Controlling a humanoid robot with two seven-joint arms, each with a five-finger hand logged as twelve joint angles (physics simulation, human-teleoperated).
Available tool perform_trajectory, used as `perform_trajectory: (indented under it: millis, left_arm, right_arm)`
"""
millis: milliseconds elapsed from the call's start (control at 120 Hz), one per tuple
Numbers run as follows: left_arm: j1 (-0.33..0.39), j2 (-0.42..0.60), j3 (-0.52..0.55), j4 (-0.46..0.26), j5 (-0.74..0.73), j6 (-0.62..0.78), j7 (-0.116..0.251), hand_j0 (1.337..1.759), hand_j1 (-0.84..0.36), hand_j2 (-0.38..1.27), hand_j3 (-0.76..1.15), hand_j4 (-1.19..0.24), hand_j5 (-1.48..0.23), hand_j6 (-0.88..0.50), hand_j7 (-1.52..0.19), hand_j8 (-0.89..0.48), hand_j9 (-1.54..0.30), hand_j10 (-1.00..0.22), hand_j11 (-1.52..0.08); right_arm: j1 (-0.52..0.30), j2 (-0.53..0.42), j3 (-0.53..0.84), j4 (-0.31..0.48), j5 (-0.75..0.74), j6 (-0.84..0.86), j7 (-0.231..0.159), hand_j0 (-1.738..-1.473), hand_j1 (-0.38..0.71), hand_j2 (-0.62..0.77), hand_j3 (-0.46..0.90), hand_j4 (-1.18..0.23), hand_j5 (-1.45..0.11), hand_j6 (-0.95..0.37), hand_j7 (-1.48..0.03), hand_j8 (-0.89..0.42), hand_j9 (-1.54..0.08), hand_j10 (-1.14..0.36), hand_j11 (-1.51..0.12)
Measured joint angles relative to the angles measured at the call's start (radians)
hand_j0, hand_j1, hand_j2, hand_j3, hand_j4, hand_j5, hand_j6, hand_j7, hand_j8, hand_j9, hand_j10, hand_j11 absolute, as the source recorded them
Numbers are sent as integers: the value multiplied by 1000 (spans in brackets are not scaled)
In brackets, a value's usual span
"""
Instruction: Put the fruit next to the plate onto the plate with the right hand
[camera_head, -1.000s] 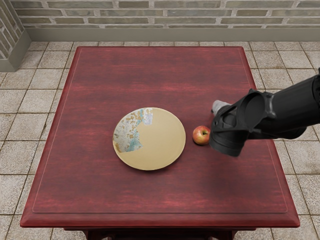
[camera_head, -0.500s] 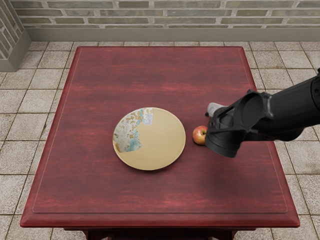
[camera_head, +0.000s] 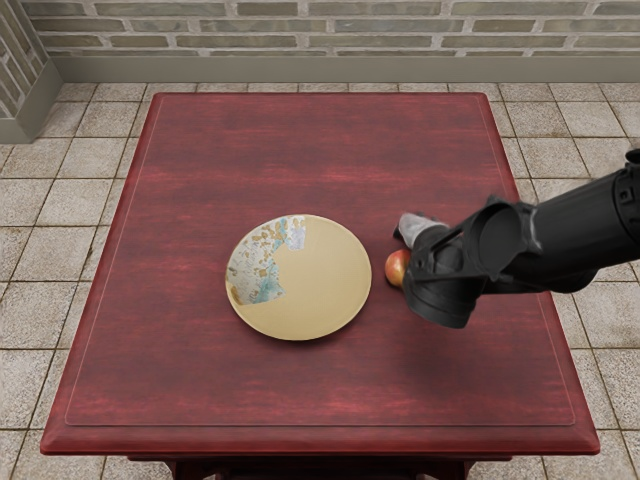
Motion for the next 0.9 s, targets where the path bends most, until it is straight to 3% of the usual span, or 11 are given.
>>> perform_trajectory:
  millis: [42,75,167,283,508,683,750,900]
  left_arm:
    - [0,0,0,0,0,0,0,1658,58,49,0,-243,-316,-244,-316,-244,-316,-243,-316]
    - [0,0,0,0,0,0,0,1658,58,48,0,-243,-316,-244,-316,-244,-316,-243,-316]
    - [0,0,0,0,0,0,0,1658,58,48,0,-243,-316,-243,-316,-243,-316,-243,-316]
    - [0,0,0,0,0,0,0,1658,58,49,0,-243,-316,-243,-316,-243,-316,-243,-316]
    - [0,0,0,0,0,0,0,1658,58,49,0,-243,-316,-243,-316,-243,-316,-243,-316]
    - [0,0,0,0,0,0,0,1658,57,49,0,-243,-316,-243,-316,-243,-316,-243,-316]
    - [0,0,0,0,0,0,0,1658,57,49,0,-243,-316,-243,-316,-243,-316,-243,-316]
    - [0,0,2,0,-1,0,1,1658,57,50,-1,-243,-317,-243,-317,-243,-317,-243,-317]
  right_arm:
    - [-3,0,5,0,3,-3,-2,-1665,-29,-233,137,73,-945,313,-1219,309,-1230,109,-1056]
    - [0,-1,9,2,10,-5,-5,-1658,-28,-191,3,38,-875,296,-1183,290,-1200,90,-1020]
    - [23,0,25,23,15,3,-1,-1656,-1,-146,0,-101,-711,98,-946,109,-962,-58,-803]
    - [35,0,38,32,9,9,4,-1656,29,-113,0,-208,-597,-96,-741,-82,-747,-184,-649]
    - [41,0,44,35,7,12,5,-1658,72,-86,0,-316,-519,-278,-567,-259,-544,-308,-536]
    - [40,0,38,27,4,14,8,-1658,124,-67,0,-390,-547,-344,-532,-317,-523,-383,-559]
    - [35,0,30,18,-1,16,11,-1660,145,-71,-3,-418,-565,-381,-539,-326,-599,-409,-581]
    - [13,1,9,-14,-35,24,33,-1661,190,-109,-6,-488,-593,-386,-726,-322,-775,-462,-639]
